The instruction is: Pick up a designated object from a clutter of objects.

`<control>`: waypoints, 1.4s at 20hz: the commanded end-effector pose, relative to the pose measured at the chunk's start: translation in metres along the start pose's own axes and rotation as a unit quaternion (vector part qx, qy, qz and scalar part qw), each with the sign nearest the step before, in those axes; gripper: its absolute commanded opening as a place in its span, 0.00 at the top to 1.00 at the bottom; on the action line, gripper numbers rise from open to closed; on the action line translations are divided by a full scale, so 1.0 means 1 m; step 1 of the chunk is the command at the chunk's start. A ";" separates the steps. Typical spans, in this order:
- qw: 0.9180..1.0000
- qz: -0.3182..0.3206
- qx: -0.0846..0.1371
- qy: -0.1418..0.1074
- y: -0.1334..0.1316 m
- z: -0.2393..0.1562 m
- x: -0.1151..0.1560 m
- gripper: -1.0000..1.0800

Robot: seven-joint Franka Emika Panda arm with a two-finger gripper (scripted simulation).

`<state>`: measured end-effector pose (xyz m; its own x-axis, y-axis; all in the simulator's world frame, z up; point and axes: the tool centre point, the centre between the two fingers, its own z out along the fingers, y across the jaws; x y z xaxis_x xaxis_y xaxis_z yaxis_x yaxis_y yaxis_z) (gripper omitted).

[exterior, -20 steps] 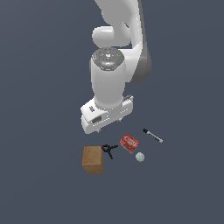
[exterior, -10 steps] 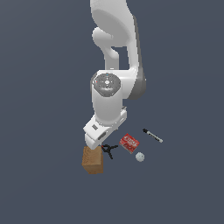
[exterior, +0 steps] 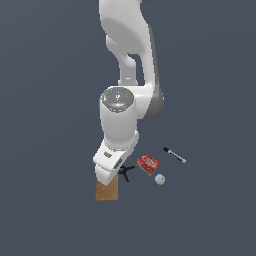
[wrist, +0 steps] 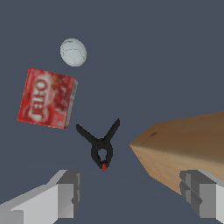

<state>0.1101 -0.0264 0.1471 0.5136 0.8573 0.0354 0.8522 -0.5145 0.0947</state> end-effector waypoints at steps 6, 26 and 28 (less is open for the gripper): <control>0.997 -0.055 0.048 -0.016 -0.034 0.075 -0.010 0.04; 0.997 -0.066 0.048 -0.014 -0.039 0.123 -0.012 0.04; 0.997 -0.067 0.048 -0.014 -0.039 0.128 -0.012 0.04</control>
<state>0.0827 -0.0186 0.0201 0.3972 0.9177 -0.0001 0.9177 -0.3972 0.0001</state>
